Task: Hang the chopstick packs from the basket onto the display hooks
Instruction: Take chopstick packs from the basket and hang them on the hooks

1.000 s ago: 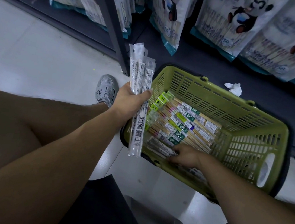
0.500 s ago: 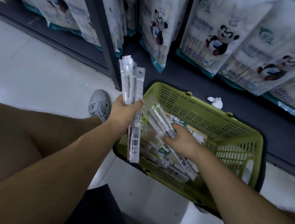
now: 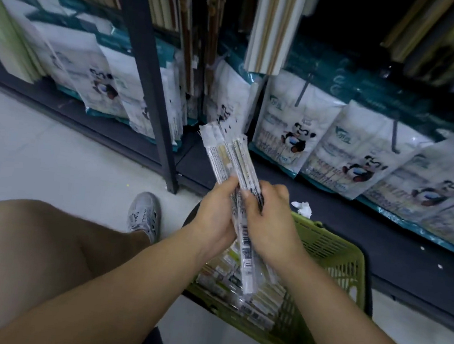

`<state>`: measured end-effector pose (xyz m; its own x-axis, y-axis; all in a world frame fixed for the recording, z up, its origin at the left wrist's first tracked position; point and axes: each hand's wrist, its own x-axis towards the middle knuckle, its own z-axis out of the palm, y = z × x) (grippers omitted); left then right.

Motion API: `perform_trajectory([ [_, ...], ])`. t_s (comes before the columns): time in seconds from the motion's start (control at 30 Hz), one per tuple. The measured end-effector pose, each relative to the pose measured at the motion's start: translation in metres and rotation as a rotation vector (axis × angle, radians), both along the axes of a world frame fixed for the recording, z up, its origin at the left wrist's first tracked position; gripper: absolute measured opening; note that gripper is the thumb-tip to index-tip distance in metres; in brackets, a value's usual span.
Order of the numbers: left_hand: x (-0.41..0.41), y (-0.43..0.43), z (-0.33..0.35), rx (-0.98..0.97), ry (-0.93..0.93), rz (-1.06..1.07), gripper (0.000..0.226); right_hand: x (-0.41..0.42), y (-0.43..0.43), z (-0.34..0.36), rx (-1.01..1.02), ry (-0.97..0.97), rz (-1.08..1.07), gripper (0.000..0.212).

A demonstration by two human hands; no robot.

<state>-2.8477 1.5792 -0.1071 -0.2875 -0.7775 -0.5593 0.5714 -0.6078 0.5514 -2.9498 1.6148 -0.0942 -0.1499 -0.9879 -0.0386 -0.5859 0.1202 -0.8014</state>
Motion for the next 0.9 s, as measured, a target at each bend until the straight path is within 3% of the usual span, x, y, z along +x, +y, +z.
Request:
perform_trajectory([
  [0.2,-0.01,-0.004,0.039,-0.212,-0.111,0.055,0.072,0.004,-0.003,0.041,-0.055,0.108,-0.043,0.037],
  [0.3,-0.007,-0.013,0.063,-0.353,-0.074,0.05,0.058,-0.002,-0.008,0.064,-0.041,0.294,-0.016,0.052],
  [0.4,-0.004,-0.023,0.086,-0.464,-0.125,0.007,0.061,-0.011,-0.016,0.089,-0.061,0.323,0.08,0.063],
  [0.5,-0.004,-0.035,0.11,-0.594,-0.223,-0.029,0.054,-0.018,-0.028,0.11,-0.106,0.392,0.082,0.054],
  [0.67,-0.009,-0.066,0.143,-0.842,-0.27,-0.081,0.022,-0.025,-0.051,0.139,-0.224,0.175,-0.051,0.031],
  [0.77,-0.011,-0.082,0.156,-0.886,-0.253,-0.088,0.036,-0.03,-0.061,0.157,-0.267,0.072,-0.058,0.023],
  [0.9,-0.01,-0.099,0.16,-0.836,-0.22,-0.108,0.06,-0.036,-0.072,0.175,-0.303,0.022,0.018,0.033],
])
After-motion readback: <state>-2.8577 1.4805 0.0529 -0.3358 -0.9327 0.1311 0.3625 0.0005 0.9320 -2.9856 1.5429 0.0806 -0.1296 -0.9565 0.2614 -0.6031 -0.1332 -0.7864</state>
